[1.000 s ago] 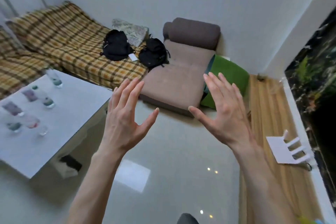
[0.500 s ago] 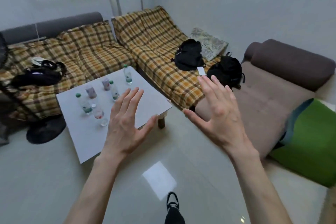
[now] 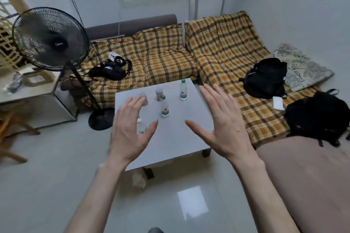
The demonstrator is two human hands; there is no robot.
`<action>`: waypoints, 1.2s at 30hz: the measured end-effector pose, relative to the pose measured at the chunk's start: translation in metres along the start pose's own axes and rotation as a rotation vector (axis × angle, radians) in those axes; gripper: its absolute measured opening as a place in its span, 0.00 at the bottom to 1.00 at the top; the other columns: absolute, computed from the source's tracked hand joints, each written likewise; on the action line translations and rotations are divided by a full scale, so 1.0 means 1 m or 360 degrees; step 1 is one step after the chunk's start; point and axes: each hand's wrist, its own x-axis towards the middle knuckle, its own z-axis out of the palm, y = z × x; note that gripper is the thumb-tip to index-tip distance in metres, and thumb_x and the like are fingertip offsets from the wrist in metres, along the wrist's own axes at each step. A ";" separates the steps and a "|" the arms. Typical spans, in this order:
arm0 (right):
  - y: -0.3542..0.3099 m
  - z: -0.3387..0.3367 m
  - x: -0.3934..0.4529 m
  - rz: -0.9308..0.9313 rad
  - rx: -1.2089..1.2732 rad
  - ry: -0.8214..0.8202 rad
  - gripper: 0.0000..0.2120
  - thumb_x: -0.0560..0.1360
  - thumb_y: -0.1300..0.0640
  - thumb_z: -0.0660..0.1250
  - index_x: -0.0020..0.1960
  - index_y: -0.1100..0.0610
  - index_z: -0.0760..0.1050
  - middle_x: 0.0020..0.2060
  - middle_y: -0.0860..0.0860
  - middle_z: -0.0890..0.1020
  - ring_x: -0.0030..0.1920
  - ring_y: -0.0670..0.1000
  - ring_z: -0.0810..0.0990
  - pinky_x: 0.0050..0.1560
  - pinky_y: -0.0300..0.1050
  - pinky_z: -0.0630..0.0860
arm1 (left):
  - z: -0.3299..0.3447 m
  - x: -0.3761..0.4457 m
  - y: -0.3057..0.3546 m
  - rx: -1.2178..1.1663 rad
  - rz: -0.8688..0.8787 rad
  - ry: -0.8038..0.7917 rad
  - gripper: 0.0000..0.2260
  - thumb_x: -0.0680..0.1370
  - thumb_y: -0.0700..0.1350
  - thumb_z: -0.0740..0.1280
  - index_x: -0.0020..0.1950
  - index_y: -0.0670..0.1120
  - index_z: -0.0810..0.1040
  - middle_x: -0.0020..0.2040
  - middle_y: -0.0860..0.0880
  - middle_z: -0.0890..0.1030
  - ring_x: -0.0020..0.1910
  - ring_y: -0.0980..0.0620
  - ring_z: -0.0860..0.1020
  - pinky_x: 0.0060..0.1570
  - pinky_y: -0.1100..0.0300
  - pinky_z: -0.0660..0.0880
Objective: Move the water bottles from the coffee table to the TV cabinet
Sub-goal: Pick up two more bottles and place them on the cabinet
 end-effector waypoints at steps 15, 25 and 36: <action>0.032 0.153 0.168 -0.0124 0.0105 -0.0262 0.39 0.79 0.33 0.62 0.83 0.53 0.57 0.83 0.50 0.60 0.83 0.52 0.55 0.79 0.60 0.61 | 0.091 0.088 -0.137 0.0000 -0.0495 -0.0060 0.31 0.81 0.57 0.68 0.81 0.47 0.67 0.81 0.49 0.67 0.83 0.49 0.60 0.81 0.46 0.62; 0.051 0.255 0.250 -0.0057 0.0106 -0.0407 0.39 0.79 0.35 0.64 0.82 0.54 0.60 0.81 0.51 0.64 0.81 0.53 0.61 0.78 0.60 0.63 | 0.161 0.137 -0.225 -0.0101 -0.0638 -0.0221 0.29 0.81 0.54 0.69 0.80 0.46 0.69 0.80 0.49 0.70 0.82 0.48 0.62 0.81 0.47 0.62; 0.100 0.375 0.312 -0.0053 0.0054 -0.0707 0.37 0.79 0.38 0.66 0.81 0.53 0.61 0.80 0.51 0.66 0.80 0.57 0.63 0.77 0.58 0.62 | 0.252 0.146 -0.285 -0.0078 -0.1002 -0.0626 0.31 0.78 0.50 0.73 0.79 0.48 0.69 0.74 0.50 0.75 0.73 0.47 0.72 0.72 0.51 0.70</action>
